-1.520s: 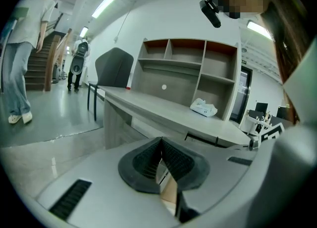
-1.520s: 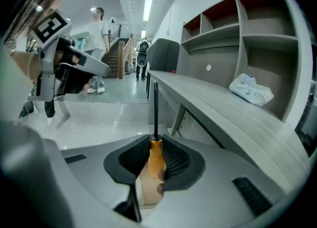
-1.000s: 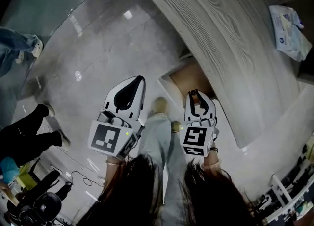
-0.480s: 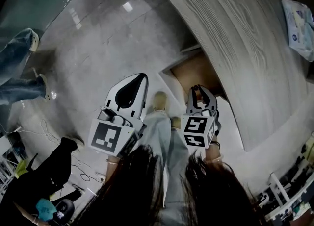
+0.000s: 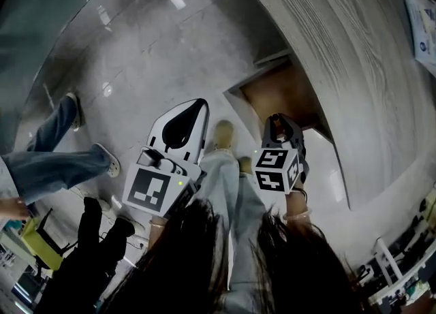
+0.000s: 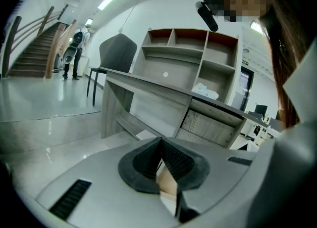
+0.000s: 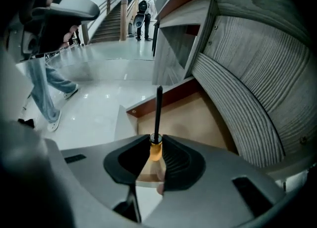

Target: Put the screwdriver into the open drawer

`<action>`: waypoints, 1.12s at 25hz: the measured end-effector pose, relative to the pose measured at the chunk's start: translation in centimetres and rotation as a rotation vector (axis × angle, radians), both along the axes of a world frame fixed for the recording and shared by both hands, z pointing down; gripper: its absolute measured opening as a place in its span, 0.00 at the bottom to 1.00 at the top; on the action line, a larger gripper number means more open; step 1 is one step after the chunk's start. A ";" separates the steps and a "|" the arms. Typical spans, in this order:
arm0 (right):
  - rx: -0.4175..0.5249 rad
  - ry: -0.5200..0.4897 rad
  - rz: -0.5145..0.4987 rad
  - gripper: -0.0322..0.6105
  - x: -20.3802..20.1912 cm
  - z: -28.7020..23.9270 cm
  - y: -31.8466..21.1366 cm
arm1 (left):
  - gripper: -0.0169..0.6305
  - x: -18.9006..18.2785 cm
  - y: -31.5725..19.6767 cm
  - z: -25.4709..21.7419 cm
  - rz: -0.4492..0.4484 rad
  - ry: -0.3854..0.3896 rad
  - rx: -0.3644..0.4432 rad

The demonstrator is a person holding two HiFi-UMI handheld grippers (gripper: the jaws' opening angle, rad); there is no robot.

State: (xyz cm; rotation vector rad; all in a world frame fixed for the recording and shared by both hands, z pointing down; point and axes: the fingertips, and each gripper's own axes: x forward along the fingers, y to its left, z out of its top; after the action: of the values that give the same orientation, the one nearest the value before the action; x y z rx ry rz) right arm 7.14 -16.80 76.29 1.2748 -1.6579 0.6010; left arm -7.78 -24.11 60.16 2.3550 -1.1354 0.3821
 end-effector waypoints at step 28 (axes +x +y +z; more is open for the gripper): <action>-0.196 0.039 -0.023 0.20 -1.4 5.5 -2.3 | 0.05 -0.4 -0.8 1.9 -0.028 0.005 -0.039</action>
State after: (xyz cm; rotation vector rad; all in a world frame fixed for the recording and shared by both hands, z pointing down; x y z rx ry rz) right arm 5.70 -19.07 81.83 1.1177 -1.5388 0.7023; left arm -8.18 -24.92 62.08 2.3025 -1.1479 0.3851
